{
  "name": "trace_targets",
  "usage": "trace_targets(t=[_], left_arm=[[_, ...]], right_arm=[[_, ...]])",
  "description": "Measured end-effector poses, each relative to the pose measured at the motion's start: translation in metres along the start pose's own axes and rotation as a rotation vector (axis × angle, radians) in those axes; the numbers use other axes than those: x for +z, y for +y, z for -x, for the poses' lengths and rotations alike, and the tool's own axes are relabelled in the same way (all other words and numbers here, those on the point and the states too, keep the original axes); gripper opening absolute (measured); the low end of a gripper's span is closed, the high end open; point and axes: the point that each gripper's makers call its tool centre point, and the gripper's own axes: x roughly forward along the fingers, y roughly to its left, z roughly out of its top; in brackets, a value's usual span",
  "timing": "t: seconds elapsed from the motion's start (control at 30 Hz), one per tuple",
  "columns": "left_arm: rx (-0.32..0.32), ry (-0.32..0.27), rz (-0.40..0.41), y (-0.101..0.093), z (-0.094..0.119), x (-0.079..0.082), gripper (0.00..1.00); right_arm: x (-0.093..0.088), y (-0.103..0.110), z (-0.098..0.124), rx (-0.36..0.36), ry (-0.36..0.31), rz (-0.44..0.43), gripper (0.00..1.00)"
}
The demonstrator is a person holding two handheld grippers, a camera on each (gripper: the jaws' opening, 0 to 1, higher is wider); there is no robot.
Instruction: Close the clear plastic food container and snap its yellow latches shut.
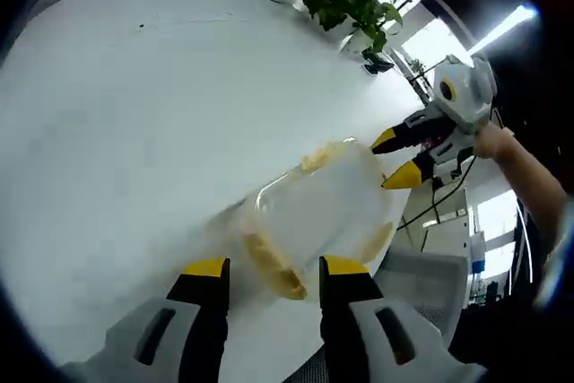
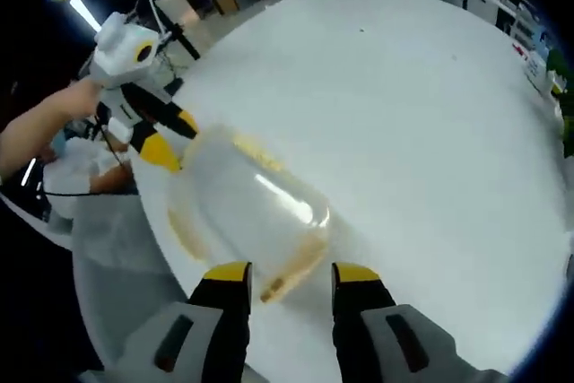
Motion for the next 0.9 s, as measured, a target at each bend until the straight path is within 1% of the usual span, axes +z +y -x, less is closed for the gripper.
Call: trace_targets(t=[0.07, 0.1, 0.17, 0.2, 0.23, 0.27, 0.3, 0.33, 0.37, 0.4, 0.43, 0.53, 0.6, 0.63, 0.7, 0.8, 0.9], left_arm=[[0.004, -0.02, 0.025, -0.0006, -0.0001, 0.0017, 0.39], [0.0, -0.028, 0.042, -0.0015, -0.0004, 0.0026, 0.39], [-0.034, -0.048, 0.149, -0.0045, -0.0029, 0.0058, 0.39], [-0.042, -0.049, 0.185, -0.0046, -0.0032, 0.006, 0.38], [-0.045, -0.058, 0.218, -0.0032, -0.0043, 0.0071, 0.37], [-0.04, -0.054, 0.237, -0.0022, -0.0048, 0.0057, 0.35], [-0.032, -0.051, 0.231, 0.0, -0.0061, 0.0042, 0.32], [-0.053, -0.067, 0.282, -0.0048, -0.0082, 0.0067, 0.32], [-0.054, -0.062, 0.292, -0.0039, -0.0085, 0.0055, 0.31], [-0.063, -0.072, 0.299, -0.0046, -0.0086, 0.0067, 0.3], [-0.055, -0.072, 0.292, -0.003, -0.0085, 0.0058, 0.3], [-0.059, -0.079, 0.298, -0.0039, -0.0083, 0.0049, 0.29], [-0.064, -0.081, 0.314, -0.0047, -0.0082, 0.0028, 0.29], [-0.065, -0.084, 0.317, -0.0046, -0.0078, 0.0027, 0.29], [-0.069, -0.088, 0.331, -0.0037, -0.0089, 0.0029, 0.28], [-0.068, -0.097, 0.336, -0.005, -0.0084, 0.002, 0.28], [-0.071, -0.114, 0.36, -0.0043, -0.009, 0.0006, 0.28]], right_arm=[[0.0005, 0.0003, -0.0007, 0.0, 0.002, -0.029, 0.33], [0.0007, -0.0004, -0.0013, 0.005, 0.002, -0.066, 0.33], [0.0026, -0.0042, -0.0017, -0.013, -0.013, -0.107, 0.34], [-0.0001, -0.0017, -0.0016, -0.003, 0.0, -0.14, 0.33], [-0.0004, 0.0014, -0.0014, 0.013, -0.001, -0.181, 0.31], [-0.0005, 0.0008, -0.0012, 0.008, -0.001, -0.192, 0.29], [-0.0005, 0.0005, -0.0011, 0.0, -0.001, -0.195, 0.28], [0.0002, 0.0004, -0.0012, -0.004, -0.004, -0.2, 0.27], [0.001, 0.0015, -0.0009, -0.006, -0.008, -0.21, 0.25], [0.0012, 0.0026, -0.0009, -0.004, -0.008, -0.222, 0.23], [0.0014, 0.0032, -0.0014, -0.001, -0.007, -0.239, 0.22], [0.0011, 0.0011, -0.002, -0.006, -0.018, -0.249, 0.22], [-0.0004, 0.0023, -0.0022, 0.009, -0.032, -0.294, 0.22], [-0.0008, 0.0015, -0.0024, 0.012, -0.039, -0.294, 0.22], [-0.002, 0.0023, -0.0026, 0.028, -0.048, -0.343, 0.21], [-0.002, 0.0016, -0.003, 0.03, -0.061, -0.346, 0.21], [-0.0018, 0.0034, -0.0027, 0.022, -0.073, -0.345, 0.2]])
